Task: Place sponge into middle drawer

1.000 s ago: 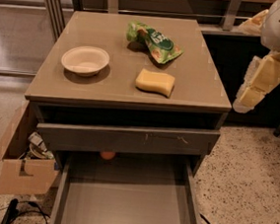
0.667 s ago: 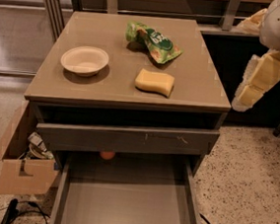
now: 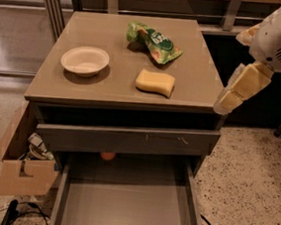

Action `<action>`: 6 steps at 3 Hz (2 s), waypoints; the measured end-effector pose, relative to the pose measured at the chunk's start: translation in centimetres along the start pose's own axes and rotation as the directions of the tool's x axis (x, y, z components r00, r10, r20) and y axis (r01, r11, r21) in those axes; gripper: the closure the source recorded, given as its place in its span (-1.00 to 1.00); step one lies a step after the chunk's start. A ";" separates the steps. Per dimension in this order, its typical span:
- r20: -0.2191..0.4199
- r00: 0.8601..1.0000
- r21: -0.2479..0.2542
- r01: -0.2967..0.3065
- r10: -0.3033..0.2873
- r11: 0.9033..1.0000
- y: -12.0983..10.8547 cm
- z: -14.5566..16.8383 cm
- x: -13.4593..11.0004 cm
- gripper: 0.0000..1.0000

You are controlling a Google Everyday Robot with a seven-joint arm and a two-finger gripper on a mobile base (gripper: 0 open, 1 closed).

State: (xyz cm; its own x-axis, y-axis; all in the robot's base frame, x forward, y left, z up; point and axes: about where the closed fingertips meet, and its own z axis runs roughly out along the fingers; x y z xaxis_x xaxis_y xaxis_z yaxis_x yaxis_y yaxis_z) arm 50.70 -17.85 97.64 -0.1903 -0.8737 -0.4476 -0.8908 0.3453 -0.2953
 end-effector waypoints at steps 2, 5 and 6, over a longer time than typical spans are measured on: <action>0.332 0.928 0.098 -0.212 0.169 0.972 -4.6 4.5 -2.3 -1.00; 0.416 0.907 0.208 -0.034 -0.057 0.977 -10.2 4.7 -3.6 -1.00; 0.396 0.915 0.146 0.017 -0.074 0.989 -8.9 5.7 -4.7 -1.00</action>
Offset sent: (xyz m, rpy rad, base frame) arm 0.1103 0.0162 -0.0033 0.4640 -0.3706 -0.0207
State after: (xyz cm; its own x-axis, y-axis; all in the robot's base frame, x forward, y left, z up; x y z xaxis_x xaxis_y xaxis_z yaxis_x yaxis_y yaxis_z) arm 61.90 -14.91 97.57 0.0549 -0.6895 -0.7222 -0.8241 0.3771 -0.4227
